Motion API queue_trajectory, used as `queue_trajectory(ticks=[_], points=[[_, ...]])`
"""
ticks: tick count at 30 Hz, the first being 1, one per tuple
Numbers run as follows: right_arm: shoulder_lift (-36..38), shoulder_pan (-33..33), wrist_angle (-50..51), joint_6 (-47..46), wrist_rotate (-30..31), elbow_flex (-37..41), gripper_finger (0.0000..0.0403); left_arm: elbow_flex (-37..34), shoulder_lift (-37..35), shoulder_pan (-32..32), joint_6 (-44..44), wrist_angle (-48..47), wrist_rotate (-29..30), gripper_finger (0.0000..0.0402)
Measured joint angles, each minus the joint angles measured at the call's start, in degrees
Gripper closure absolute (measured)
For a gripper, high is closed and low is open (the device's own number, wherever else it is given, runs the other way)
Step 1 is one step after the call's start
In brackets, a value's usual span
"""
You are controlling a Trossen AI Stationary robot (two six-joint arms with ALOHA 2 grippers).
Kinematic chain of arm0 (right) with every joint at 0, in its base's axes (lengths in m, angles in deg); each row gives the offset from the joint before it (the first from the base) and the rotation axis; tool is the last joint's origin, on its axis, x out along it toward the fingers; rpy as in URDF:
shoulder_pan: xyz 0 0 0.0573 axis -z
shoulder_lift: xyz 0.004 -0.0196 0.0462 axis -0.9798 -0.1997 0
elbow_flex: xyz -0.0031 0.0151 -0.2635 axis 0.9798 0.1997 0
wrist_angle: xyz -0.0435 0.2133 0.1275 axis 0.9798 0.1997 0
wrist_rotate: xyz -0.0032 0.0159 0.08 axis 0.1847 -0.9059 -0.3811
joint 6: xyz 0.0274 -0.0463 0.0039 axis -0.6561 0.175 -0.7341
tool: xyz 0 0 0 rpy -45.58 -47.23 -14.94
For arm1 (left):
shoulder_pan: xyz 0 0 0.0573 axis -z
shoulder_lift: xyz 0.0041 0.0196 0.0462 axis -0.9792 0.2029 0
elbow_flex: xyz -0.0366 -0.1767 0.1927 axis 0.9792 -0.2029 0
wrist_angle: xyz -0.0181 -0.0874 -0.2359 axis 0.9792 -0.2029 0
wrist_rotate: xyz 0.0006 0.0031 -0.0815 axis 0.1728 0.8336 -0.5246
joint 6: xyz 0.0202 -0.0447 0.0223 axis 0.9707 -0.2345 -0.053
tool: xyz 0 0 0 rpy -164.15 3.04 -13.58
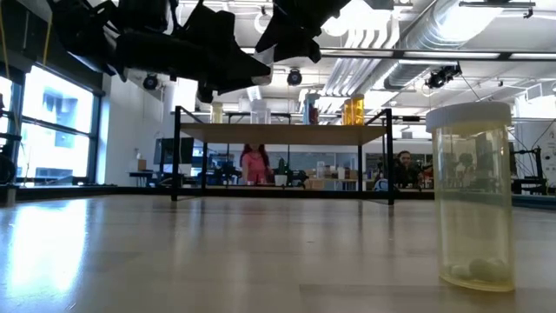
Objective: Pick and place medicine bottles onto shelf by color
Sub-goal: Put the transparent pill bottle on the shelf aligned with the transparent pill bottles
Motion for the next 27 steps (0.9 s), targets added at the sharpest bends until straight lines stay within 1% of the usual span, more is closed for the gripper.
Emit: queue_trajectory(ticks=[5,9,13,18,27], points=[[0.00,0.00,0.45,0.02,0.04,0.00,0.0281,0.00,0.00,-0.02,0.08,-0.13,-0.02,0.0259],[0.00,0.00,0.52,0.00,0.03,0.00,0.0280,0.00,0.00,-0.02,0.15,-0.18,0.00,0.0258],[0.00,0.00,0.70,0.02,0.00,0.00,0.0278,0.00,0.00,0.02,0.18,-0.30,0.67,0.0249],[0.00,0.00,0.71,0.31,0.02,0.00,0.0277,0.02,0.00,0.02,0.21,-0.43,0.83,0.0223],[0.00,0.00,0.85,0.44,1.46,0.00,0.0277,0.02,-0.21,-0.02,0.13,-0.93,1.23,0.0161]])
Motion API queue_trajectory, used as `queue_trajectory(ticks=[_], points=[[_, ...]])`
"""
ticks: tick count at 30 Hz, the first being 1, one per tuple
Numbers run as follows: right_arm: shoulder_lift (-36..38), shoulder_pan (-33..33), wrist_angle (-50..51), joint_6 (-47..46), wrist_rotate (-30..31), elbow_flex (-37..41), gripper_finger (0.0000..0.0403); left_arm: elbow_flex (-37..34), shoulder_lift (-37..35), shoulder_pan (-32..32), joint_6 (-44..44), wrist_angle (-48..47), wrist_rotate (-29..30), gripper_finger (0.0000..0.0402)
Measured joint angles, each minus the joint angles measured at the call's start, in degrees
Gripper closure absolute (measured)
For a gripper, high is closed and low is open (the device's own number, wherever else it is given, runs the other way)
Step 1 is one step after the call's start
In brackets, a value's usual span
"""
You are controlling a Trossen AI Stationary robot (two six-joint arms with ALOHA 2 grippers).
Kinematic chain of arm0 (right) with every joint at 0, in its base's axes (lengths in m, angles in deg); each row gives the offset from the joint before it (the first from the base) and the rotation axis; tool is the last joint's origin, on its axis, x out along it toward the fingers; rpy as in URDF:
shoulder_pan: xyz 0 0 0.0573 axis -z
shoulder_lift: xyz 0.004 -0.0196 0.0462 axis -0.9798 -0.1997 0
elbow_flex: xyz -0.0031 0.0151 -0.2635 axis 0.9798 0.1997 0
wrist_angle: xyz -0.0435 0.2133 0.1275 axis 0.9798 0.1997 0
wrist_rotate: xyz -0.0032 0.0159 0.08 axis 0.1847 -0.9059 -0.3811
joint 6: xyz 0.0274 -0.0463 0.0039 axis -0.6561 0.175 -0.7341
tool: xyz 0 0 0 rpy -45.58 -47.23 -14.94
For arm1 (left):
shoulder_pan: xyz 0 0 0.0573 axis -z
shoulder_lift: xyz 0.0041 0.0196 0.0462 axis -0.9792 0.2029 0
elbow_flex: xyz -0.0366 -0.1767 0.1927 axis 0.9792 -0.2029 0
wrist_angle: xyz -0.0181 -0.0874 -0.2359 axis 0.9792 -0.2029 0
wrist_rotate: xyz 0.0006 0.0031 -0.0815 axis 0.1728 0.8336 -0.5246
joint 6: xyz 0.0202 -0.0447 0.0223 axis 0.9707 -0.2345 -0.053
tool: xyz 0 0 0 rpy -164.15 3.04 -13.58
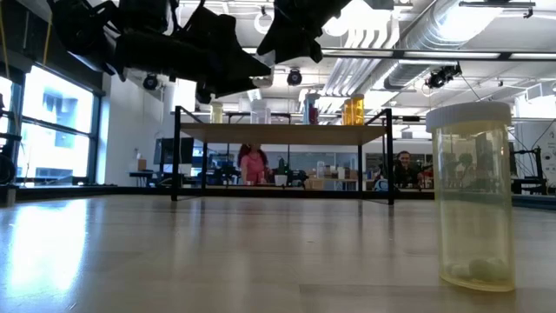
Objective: Pick and place medicine bottles onto shelf by color
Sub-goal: Put the transparent pill bottle on the shelf aligned with the transparent pill bottles
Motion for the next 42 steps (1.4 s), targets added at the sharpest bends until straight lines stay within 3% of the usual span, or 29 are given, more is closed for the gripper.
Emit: queue_trajectory(ticks=[7,15,28,35,42], points=[[0.00,0.37,-0.13,1.06,0.39,0.00,0.0277,0.02,-4.26,0.02,0.37,-4.36,-0.07,0.0148],[0.00,2.15,-2.00,1.51,0.37,0.00,0.0277,0.02,-14.42,0.02,2.51,-21.46,-0.14,0.0149],[0.02,6.39,-10.29,3.62,0.35,0.00,0.0277,0.02,-31.29,1.77,0.65,-40.06,-0.18,0.0149],[0.03,8.12,-10.46,4.33,-0.35,-2.51,0.0277,-0.33,-36.56,2.04,1.92,-42.47,-0.62,0.0149],[0.15,8.02,-6.88,4.25,-0.39,-6.85,0.0277,-9.91,-38.77,2.45,0.20,-32.12,-0.64,0.0149]])
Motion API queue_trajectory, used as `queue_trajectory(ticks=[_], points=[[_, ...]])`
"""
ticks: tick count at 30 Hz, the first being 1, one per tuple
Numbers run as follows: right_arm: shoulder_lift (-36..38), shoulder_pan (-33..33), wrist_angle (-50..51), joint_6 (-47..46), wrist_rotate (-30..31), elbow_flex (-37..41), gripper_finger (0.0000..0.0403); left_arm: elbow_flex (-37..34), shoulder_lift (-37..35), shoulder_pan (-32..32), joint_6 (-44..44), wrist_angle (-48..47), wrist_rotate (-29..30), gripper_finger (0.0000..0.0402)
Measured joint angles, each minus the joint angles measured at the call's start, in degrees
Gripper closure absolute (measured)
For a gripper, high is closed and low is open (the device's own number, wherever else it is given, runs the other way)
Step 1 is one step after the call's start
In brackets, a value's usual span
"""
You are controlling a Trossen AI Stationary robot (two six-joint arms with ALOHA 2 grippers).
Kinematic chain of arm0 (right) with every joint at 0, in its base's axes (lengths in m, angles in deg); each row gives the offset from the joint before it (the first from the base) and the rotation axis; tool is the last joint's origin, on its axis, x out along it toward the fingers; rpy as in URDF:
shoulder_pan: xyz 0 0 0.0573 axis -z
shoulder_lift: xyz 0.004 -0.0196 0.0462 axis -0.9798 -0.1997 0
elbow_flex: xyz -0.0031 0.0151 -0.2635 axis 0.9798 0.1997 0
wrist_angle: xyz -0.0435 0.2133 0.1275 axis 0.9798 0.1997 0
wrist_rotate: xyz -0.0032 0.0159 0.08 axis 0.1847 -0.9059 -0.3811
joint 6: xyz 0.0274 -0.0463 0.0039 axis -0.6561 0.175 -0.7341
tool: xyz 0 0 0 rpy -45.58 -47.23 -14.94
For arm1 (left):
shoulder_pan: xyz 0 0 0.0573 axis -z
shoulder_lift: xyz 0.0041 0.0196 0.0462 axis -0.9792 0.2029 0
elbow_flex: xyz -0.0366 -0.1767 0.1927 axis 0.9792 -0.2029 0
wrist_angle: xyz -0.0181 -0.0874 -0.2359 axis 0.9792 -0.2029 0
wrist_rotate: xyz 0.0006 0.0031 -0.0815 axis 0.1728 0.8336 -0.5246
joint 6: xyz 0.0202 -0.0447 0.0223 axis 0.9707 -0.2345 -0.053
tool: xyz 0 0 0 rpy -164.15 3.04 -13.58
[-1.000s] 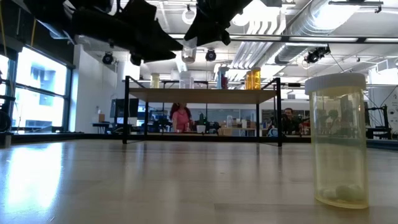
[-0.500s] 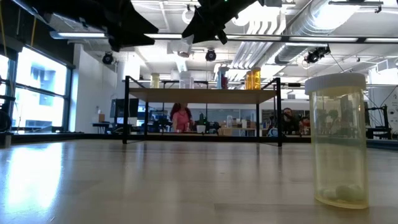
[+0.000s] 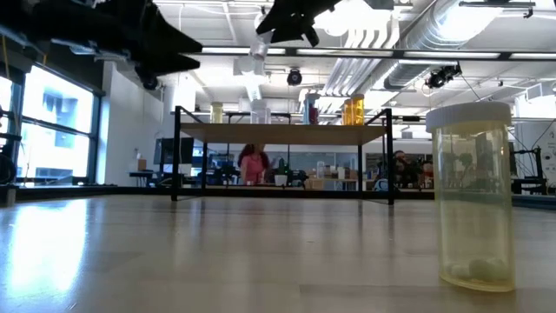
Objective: Pick and place medicine bottles onto shelf by color
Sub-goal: Put the transparent pill bottle on the shelf aligned with the transparent pill bottles
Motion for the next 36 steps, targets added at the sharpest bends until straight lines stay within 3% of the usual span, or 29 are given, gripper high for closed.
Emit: queue_trajectory(ticks=[4,17,36], points=[[-0.44,-0.02,3.13,-0.20,0.86,0.01,0.0277,-4.26,-0.61,-0.07,-0.78,7.06,0.07,0.0149],[-10.36,0.24,5.51,1.71,0.68,0.14,0.0277,-4.40,-2.98,-0.04,-0.33,6.98,-5.99,0.0149],[-11.13,3.19,5.10,1.75,0.34,0.14,0.0277,-4.40,-2.97,-0.04,-0.09,6.96,-5.89,0.0149]])
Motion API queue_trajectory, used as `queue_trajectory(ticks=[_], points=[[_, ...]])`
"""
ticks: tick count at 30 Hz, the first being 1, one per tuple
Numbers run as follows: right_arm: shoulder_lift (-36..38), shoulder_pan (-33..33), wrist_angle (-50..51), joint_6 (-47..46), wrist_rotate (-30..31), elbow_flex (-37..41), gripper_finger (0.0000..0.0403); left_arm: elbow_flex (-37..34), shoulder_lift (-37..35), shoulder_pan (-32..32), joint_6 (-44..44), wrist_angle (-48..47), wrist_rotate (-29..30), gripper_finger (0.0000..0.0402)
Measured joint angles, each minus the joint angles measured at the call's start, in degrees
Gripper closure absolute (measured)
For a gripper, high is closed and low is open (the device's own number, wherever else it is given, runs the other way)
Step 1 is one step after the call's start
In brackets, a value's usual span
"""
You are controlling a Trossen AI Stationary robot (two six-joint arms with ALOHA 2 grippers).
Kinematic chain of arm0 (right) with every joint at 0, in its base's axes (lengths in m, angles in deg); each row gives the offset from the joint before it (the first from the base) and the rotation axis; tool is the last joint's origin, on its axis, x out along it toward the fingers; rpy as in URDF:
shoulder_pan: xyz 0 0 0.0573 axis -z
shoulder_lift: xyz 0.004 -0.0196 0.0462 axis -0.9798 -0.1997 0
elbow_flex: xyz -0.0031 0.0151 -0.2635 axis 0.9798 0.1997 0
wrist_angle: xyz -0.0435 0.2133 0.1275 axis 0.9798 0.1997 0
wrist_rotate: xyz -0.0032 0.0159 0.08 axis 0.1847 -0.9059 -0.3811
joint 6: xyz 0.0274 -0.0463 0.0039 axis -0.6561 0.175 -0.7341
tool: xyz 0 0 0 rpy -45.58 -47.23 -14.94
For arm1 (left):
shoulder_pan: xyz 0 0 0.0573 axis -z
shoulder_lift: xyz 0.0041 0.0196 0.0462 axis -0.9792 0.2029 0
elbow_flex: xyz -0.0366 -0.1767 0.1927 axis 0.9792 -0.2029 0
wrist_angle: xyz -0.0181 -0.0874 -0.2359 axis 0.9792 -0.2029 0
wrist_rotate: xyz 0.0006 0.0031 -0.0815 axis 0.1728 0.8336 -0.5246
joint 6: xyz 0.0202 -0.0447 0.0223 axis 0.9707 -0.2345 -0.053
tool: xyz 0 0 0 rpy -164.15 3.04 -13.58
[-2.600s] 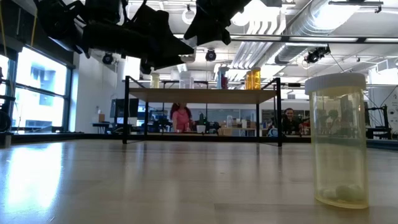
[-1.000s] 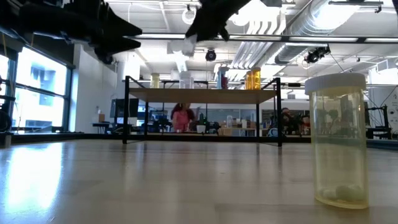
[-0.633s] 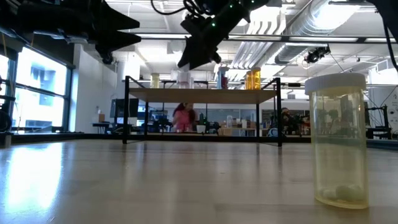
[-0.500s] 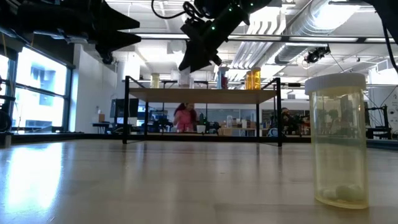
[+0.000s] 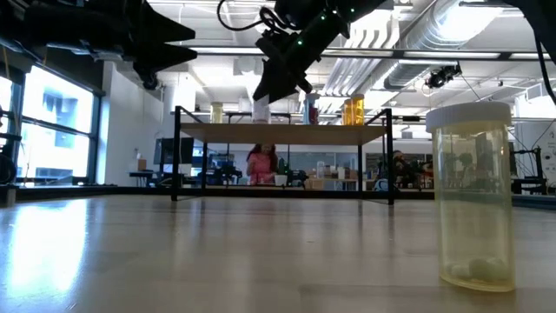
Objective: Pick and place medicine bottles onto shelf by color
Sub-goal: Put the transparent pill bottle on the shelf aligned with the transparent pill bottles
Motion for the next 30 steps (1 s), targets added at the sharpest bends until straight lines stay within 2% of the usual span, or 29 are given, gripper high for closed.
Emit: queue_trajectory(ticks=[26,30], points=[[-1.05,-0.33,-0.01,-1.67,-0.75,-0.07,0.0275,0.02,0.05,-0.04,0.40,-0.46,0.18,0.0149],[-1.05,-0.37,0.11,-2.05,-0.75,-0.07,0.0257,0.02,0.05,-0.04,0.40,-0.46,0.27,0.0149]])
